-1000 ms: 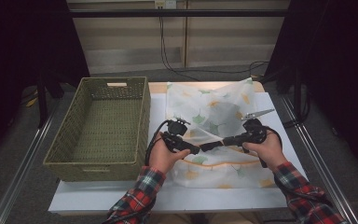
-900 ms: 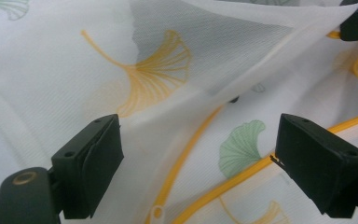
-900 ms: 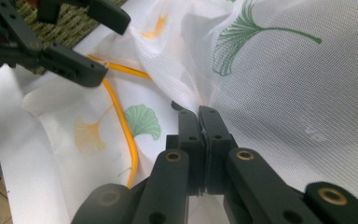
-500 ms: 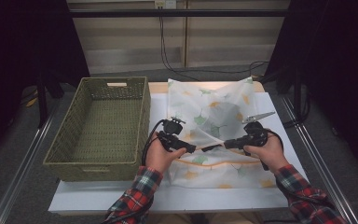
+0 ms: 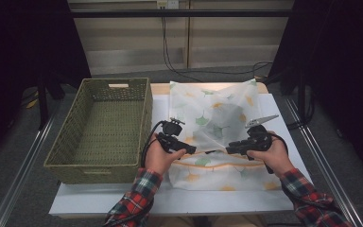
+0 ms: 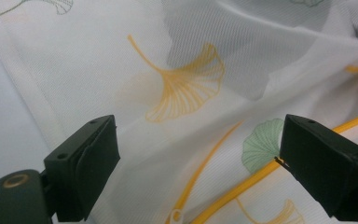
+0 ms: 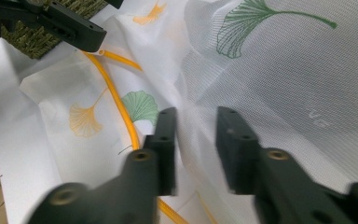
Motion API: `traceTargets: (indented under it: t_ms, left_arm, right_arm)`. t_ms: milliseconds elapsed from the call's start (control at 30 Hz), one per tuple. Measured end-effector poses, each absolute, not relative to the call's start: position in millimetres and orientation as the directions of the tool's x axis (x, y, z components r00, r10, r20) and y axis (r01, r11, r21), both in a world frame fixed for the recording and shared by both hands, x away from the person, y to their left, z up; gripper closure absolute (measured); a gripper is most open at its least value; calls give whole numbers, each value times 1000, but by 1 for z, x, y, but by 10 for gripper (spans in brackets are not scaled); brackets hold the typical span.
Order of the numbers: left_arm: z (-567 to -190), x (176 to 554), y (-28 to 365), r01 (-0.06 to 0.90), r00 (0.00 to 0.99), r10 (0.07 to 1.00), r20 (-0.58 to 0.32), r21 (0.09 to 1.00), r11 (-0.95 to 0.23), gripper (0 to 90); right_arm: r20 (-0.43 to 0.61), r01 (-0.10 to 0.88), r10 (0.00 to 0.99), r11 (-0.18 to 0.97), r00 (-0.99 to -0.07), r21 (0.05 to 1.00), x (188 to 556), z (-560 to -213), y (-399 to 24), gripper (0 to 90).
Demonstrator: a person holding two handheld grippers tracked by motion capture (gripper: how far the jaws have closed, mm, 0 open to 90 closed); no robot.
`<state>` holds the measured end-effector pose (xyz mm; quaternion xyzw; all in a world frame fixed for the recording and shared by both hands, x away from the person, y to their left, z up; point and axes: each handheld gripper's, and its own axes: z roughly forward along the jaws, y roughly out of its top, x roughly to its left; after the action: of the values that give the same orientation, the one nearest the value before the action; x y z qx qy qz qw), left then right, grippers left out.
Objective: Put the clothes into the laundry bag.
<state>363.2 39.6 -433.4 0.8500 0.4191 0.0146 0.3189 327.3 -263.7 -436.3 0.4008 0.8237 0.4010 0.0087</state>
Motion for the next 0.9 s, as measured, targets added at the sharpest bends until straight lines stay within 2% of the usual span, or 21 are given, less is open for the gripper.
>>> traceTargets:
  t_ms: [133, 367, 433, 500, 567, 600, 700, 900]
  left_arm:
    - [-434, 364, 41, 708, 641, 726, -247, 556, -436, 110]
    - [-434, 364, 43, 712, 637, 728, -254, 555, -430, 103]
    - [-435, 364, 44, 712, 636, 728, -254, 557, -428, 104]
    - [-434, 364, 44, 713, 637, 730, -248, 549, -436, 104]
    - [-435, 364, 43, 712, 639, 727, -252, 551, -435, 104]
    - [-435, 364, 43, 713, 638, 727, -252, 550, -435, 104]
    - [-436, 364, 42, 713, 639, 726, -254, 549, -435, 104]
    - [-437, 365, 42, 716, 637, 727, -255, 546, -435, 104]
  right_arm:
    - [291, 639, 669, 357, -684, 682, 328, -437, -263, 490]
    - [266, 620, 666, 375, -697, 689, 326, -438, -258, 403]
    - [258, 613, 662, 381, -703, 692, 326, -438, -256, 404]
    - [258, 612, 662, 381, -704, 693, 325, -438, -256, 418]
    - [246, 599, 646, 408, -723, 689, 324, -440, -252, 488]
    - [246, 599, 646, 408, -723, 689, 324, -440, -252, 488]
    - [209, 584, 652, 434, -729, 686, 326, -446, -249, 571]
    - [197, 585, 649, 459, -735, 668, 330, -454, -244, 655]
